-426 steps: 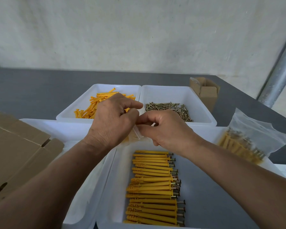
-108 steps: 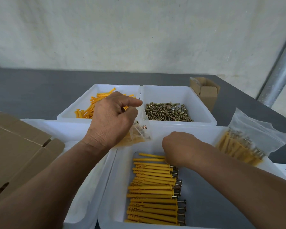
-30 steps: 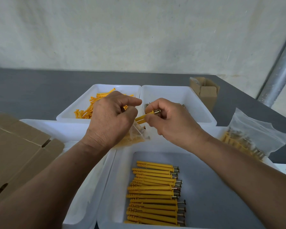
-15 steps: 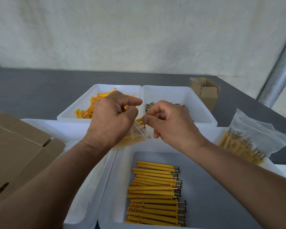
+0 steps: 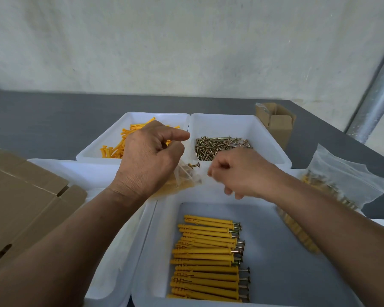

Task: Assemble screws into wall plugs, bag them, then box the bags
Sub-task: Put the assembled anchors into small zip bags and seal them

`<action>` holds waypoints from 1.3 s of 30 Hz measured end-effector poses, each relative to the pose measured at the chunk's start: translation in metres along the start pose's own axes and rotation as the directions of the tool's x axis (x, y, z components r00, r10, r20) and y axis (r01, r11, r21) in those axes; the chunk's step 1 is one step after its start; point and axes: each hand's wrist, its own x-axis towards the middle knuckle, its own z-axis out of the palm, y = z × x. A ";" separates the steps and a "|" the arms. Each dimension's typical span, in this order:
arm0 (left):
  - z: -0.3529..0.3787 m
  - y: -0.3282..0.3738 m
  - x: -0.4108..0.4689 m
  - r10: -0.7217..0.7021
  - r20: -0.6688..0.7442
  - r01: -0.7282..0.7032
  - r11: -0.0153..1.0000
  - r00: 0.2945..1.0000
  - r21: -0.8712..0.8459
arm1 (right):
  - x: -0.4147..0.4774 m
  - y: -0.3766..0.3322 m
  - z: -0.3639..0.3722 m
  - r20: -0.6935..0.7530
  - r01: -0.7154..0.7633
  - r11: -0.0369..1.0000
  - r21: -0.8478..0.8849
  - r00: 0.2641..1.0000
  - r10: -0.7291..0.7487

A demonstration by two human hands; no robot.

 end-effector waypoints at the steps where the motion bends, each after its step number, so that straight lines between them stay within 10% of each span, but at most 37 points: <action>1: 0.000 0.000 0.000 0.000 0.002 0.000 1.000 1.000 -0.001 | -0.001 0.003 0.000 0.123 -0.018 0.992 -0.127 0.992 0.034; 7: -0.001 -0.001 -0.001 0.005 0.011 -0.005 1.000 1.000 0.012 | -0.002 0.015 0.012 0.462 0.077 0.843 -0.533 0.861 0.214; 39: 0.000 -0.001 -0.002 0.016 0.018 -0.016 1.000 1.000 0.023 | 0.008 0.029 0.038 0.451 0.251 0.697 -0.672 0.885 0.116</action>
